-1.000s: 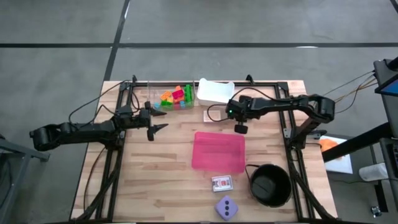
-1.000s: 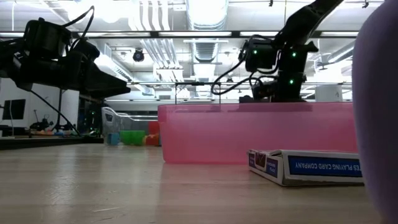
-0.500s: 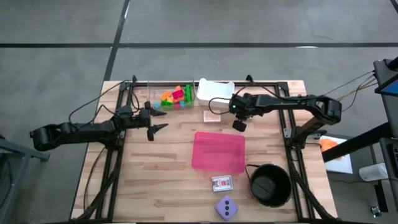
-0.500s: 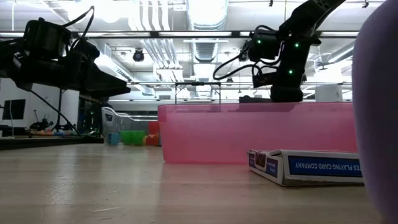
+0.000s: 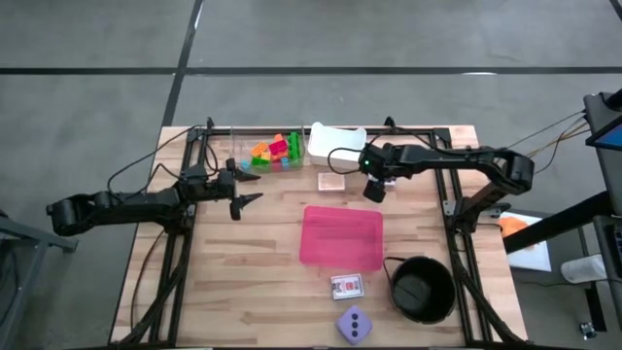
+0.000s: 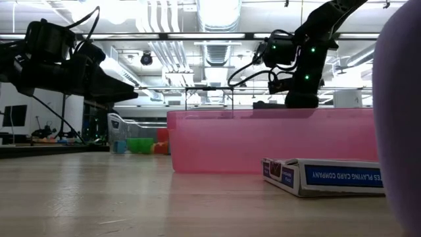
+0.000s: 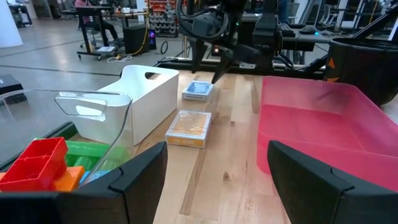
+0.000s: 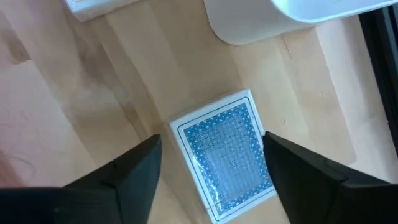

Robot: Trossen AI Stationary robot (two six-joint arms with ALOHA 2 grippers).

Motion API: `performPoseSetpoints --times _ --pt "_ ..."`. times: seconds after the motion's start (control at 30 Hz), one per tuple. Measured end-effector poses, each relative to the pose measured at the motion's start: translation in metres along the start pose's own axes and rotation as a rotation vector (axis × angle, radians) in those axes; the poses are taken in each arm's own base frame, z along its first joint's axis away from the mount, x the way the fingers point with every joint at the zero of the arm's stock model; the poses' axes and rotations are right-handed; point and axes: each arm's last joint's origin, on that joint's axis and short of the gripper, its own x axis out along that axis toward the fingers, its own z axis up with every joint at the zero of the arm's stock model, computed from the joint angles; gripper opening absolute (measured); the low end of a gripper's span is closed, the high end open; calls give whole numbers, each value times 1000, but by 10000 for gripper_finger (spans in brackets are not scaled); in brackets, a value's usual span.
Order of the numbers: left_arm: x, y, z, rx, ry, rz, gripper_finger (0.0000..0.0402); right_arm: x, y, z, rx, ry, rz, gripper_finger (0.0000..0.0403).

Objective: Pick & Place Toys
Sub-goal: Adjust the yellow playing card

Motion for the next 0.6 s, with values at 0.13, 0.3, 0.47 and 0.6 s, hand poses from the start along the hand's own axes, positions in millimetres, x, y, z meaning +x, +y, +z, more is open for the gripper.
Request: performPoseSetpoints --times 0.13,0.3,0.47,0.6 --pt "0 0 0 0 0 0 280 3 1 6 12 -50 0 289" --pt "0 0 0 -3 0 0 280 5 2 12 19 -106 22 233" --pt "0 0 0 -3 0 0 280 8 4 13 12 -95 63 119" --pt "0 0 0 -23 0 0 280 9 5 13 2 -96 102 31"
